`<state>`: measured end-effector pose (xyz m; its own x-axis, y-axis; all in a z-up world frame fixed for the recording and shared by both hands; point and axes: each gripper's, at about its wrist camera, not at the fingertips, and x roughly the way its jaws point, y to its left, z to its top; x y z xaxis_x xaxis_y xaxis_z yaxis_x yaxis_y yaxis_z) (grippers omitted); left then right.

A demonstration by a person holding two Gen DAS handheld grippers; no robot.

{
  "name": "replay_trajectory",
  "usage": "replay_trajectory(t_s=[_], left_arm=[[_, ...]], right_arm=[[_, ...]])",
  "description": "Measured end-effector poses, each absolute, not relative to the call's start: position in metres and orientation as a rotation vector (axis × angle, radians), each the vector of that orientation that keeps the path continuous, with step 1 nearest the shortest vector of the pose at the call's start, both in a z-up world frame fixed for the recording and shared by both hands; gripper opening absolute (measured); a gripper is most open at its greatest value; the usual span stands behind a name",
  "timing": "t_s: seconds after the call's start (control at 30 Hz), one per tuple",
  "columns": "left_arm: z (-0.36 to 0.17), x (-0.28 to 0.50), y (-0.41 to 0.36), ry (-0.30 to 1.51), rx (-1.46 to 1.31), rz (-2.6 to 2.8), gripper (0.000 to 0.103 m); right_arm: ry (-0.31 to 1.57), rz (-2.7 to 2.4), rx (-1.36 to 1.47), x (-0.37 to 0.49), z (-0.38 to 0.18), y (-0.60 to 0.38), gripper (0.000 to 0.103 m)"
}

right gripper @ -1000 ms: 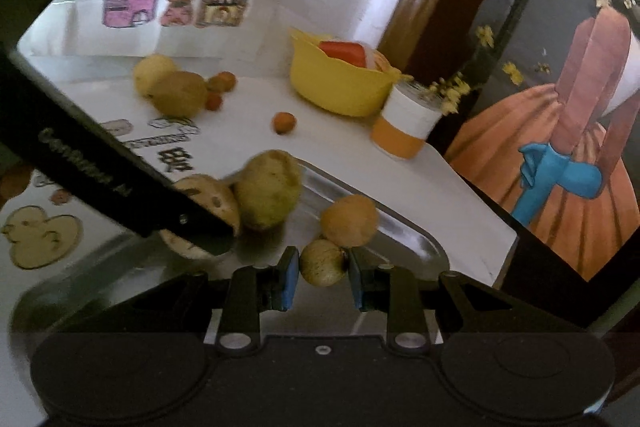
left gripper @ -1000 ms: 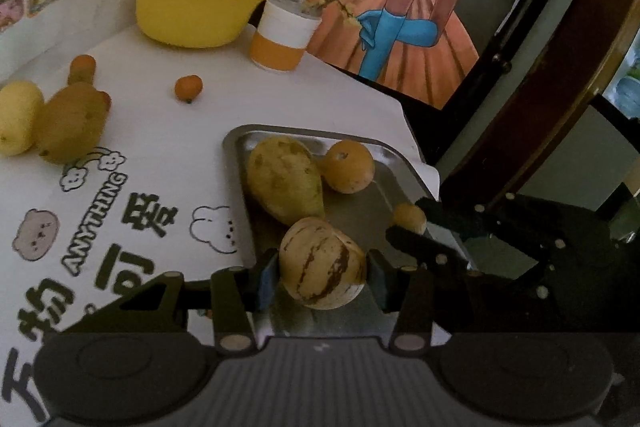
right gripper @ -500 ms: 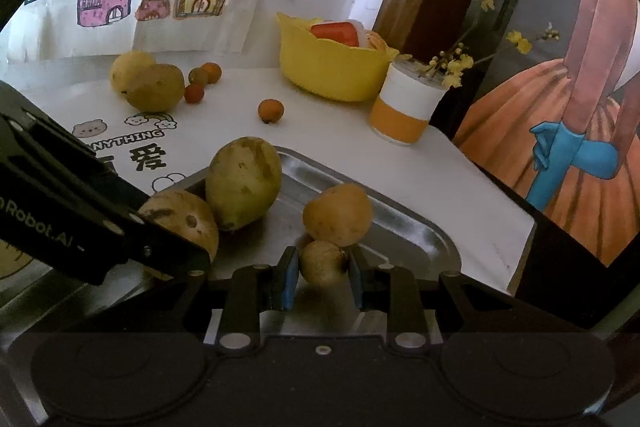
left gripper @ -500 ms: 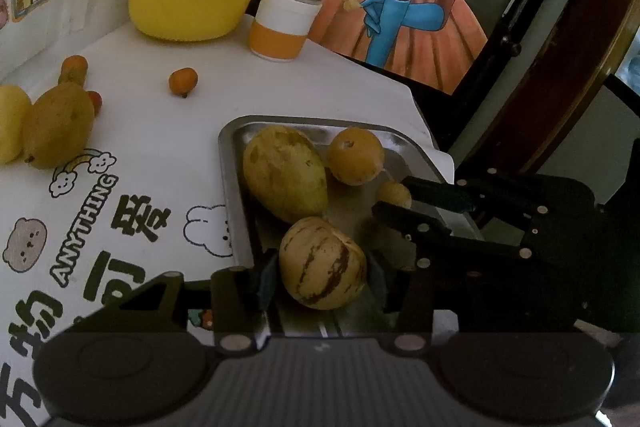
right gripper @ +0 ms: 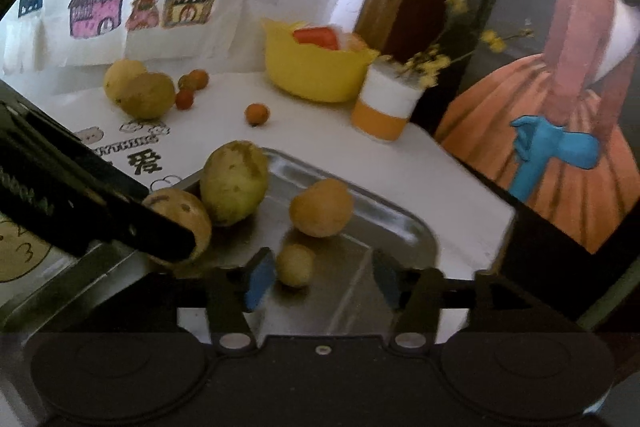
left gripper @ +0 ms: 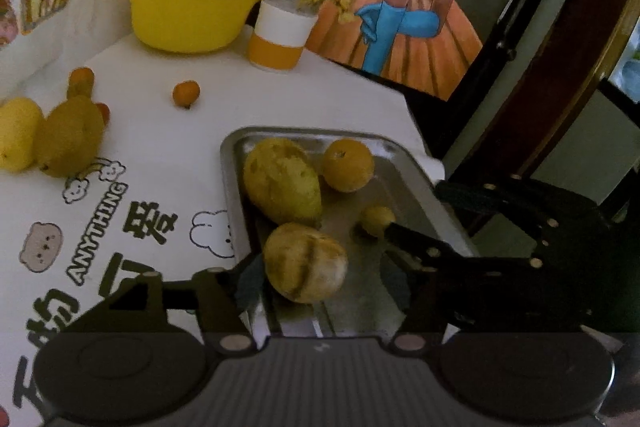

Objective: Organize fruits
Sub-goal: 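Lower the potato and pepino onto the metal tray while both tools open, then withdraw both tools from the tray toward the fruit by the wall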

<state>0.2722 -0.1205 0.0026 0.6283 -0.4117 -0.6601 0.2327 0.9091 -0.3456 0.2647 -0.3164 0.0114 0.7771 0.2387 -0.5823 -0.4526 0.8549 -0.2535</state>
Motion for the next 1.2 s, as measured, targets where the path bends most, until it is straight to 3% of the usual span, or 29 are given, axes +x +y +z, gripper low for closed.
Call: replay_trajectory(t_s=[0.27,0.5,0.73,0.93,1.2], left_arm=[[0.033,0.229,-0.107,0.717,-0.242,-0.372,0.093],[0.051,0.169,-0.092,0.656,-0.227,-0.369,0.102],[0.057,0.107,-0.07,0.625,-0.168,-0.368,0.102],[0.048,0.054,-0.039,0.672,-0.079,-0.364,0.102],[0.039,0.03,0.035,0.746,-0.074,-0.22,0.102]], right_arm=[[0.526,0.299,-0.376,0.199,0.051,-0.345,0.085],[0.5,0.275,-0.355,0.112,0.078,-0.343,0.102],[0.521,0.246,-0.276,0.022,0.087,-0.32,0.102],[0.664,0.278,-0.119,-0.04,0.072,-0.282,0.102],[0.685,0.476,-0.131,-0.043,0.075,-0.195,0.102]])
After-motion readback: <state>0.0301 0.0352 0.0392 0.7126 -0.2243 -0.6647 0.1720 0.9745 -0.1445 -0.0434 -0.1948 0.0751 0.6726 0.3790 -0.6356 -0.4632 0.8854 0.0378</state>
